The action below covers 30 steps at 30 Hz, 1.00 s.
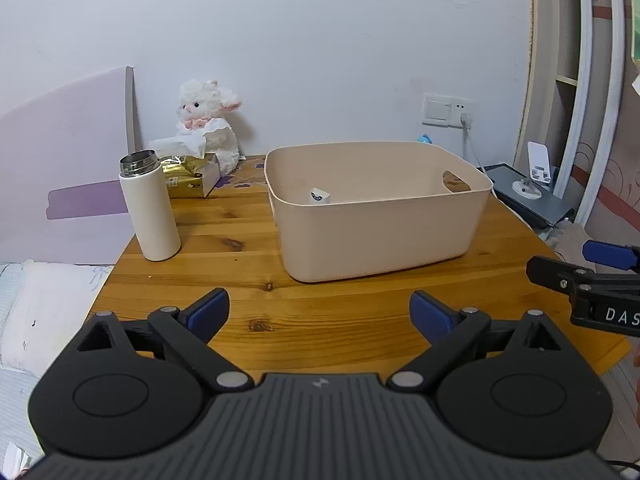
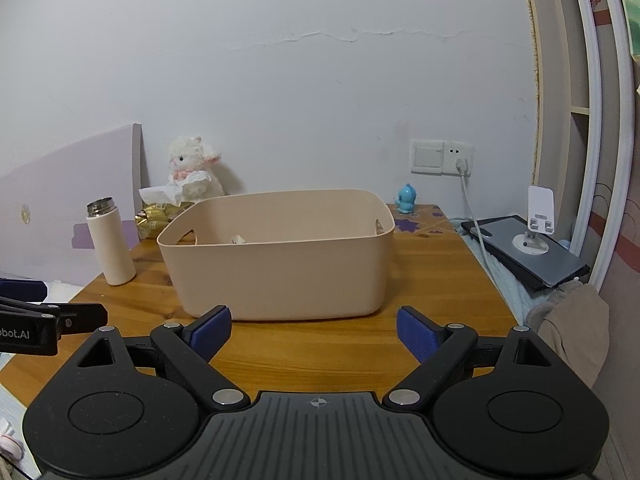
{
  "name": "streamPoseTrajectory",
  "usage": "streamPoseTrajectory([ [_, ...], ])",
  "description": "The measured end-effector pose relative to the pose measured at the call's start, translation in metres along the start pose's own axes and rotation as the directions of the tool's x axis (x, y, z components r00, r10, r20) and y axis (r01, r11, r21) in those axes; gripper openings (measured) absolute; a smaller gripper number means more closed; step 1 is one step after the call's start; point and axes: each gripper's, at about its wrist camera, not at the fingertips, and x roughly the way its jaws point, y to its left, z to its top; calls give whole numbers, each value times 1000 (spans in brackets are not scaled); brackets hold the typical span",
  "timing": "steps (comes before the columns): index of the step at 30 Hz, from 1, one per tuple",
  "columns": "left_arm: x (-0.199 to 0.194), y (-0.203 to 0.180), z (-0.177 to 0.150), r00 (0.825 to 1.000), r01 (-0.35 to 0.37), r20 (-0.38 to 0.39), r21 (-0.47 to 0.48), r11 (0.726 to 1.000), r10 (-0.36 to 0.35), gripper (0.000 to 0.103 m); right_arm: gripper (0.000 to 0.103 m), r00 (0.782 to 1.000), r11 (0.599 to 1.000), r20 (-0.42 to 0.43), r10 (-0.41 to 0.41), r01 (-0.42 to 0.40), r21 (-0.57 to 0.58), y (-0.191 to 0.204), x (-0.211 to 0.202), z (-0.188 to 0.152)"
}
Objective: Organize objects
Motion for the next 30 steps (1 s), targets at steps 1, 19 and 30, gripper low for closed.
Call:
streamPoseTrajectory([
  [1, -1, -1, -1, 1000, 0, 2, 5, 1000, 0, 97, 91, 1000, 1000, 2, 0, 0, 2, -1, -2, 0],
  [19, -4, -4, -8, 1000, 10, -10, 16, 1000, -10, 97, 91, 1000, 999, -5, -10, 10, 36, -14, -19, -9],
  [30, -1, -3, -9, 1000, 3, -18, 6, 1000, -3, 98, 91, 1000, 1000, -29, -13, 14, 26, -12, -13, -11],
])
